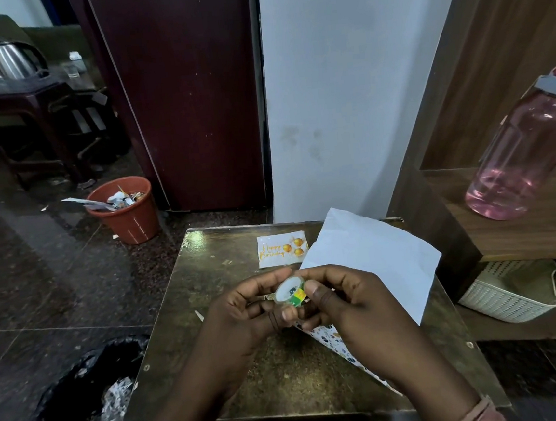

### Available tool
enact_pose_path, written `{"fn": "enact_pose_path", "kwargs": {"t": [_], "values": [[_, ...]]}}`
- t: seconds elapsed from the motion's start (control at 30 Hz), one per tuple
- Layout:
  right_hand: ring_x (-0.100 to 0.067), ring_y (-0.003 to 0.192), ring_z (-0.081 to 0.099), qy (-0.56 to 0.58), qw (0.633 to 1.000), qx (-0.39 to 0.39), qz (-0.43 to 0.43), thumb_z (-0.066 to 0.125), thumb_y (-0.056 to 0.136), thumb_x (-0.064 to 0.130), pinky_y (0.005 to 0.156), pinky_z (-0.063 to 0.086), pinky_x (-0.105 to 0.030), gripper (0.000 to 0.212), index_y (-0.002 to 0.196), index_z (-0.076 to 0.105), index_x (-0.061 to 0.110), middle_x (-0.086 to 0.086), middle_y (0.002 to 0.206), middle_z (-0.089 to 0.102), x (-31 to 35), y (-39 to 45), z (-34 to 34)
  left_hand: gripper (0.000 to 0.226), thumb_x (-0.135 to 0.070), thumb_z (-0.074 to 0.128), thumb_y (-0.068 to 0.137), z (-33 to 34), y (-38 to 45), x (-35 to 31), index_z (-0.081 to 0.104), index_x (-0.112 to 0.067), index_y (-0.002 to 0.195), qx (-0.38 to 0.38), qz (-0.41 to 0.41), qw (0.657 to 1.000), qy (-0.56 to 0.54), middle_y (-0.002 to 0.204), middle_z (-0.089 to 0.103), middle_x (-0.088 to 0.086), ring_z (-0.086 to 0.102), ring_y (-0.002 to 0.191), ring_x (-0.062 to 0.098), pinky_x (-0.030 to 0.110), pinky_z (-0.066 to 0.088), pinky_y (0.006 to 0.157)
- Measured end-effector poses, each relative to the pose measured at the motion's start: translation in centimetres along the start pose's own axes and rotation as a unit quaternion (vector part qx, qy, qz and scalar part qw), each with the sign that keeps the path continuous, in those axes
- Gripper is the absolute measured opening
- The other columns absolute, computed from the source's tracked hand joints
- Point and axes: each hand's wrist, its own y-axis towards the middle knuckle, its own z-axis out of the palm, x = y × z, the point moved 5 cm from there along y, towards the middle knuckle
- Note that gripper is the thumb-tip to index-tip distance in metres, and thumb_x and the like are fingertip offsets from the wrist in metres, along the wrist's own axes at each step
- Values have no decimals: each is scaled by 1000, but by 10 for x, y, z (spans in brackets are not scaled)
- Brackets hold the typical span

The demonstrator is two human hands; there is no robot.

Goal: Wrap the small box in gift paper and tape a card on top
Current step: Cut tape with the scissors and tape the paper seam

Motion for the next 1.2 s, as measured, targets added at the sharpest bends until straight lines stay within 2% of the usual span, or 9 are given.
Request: {"fn": "enact_pose_path", "kwargs": {"t": [0.1, 0.17, 0.37, 0.5, 0.7, 0.8, 0.9, 1.03, 1.2], "values": [[-14, 87, 77, -1, 1000, -18, -7, 63, 100, 16, 93, 59, -47, 21, 109, 75, 32, 6, 99, 77, 0, 0, -2, 57, -9, 91, 60, 1, -1, 0, 79, -19, 114, -17, -5, 1000, -6, 109, 77, 18, 74, 104, 33, 41, 56, 95], [-9, 92, 76, -1, 1000, -9, -6, 68, 97, 16, 96, 58, -44, 23, 111, 75, 33, 10, 101, 77, 2, -1, -2, 52, -6, 85, 66, 1, -3, -1, 78, -18, 116, -25, -6, 1000, -3, 109, 78, 16, 75, 105, 31, 41, 55, 97], [-12, 98, 74, -7, 1000, 5, -3, 73, 93, 16, 97, 57, -45, 25, 108, 77, 37, 8, 103, 78, 0, -1, -2, 51, -3, 79, 76, 3, -2, 2, 72, -9, 126, -19, -11, 1000, -2, 116, 77, 15, 72, 114, 30, 40, 52, 102], [-16, 90, 77, 3, 1000, 0, 16, 67, 98, 14, 98, 56, -48, 21, 111, 75, 28, 2, 99, 78, -5, 1, -3, 46, -6, 86, 75, 4, -3, 3, 75, -11, 119, -18, -22, 999, -28, 114, 77, 17, 75, 104, 27, 31, 58, 90], [-18, 90, 77, 1, 999, 3, 40, 61, 102, 15, 99, 56, -48, 22, 120, 71, 24, 0, 101, 78, -10, 3, -4, 43, -14, 82, 70, 5, -6, 2, 80, -13, 112, -25, -31, 998, -47, 114, 77, 16, 75, 103, 25, 32, 58, 89], [-16, 90, 77, -11, 999, -11, 28, 64, 100, 15, 97, 57, -47, 22, 117, 72, 25, 3, 99, 79, -8, 3, -4, 40, -8, 91, 70, 5, -6, 1, 81, -14, 108, -36, -34, 997, -60, 109, 77, 18, 76, 95, 23, 30, 61, 85], [-10, 91, 76, -40, 998, -39, 6, 71, 95, 18, 95, 58, -43, 21, 113, 75, 28, 12, 97, 78, -6, 2, -4, 40, -10, 82, 68, 3, -5, 2, 80, -10, 107, -51, -35, 995, -78, 110, 76, 22, 75, 93, 23, 26, 62, 80], [-3, 98, 73, -56, 997, -45, 0, 77, 91, 22, 96, 58, -36, 28, 118, 74, 29, 18, 101, 77, -5, -1, -1, 46, -9, 81, 67, 3, -4, 5, 78, -9, 113, -54, -37, 995, -79, 111, 76, 20, 74, 98, 25, 27, 61, 85], [-16, 93, 77, 9, 999, -24, 23, 76, 91, 20, 95, 58, -45, 26, 117, 74, 21, 3, 97, 80, -7, 1, -2, 44, -14, 84, 63, 4, -2, 5, 82, -18, 107, -52, -33, 996, -60, 110, 78, 16, 73, 103, 26, 37, 55, 95]]}}
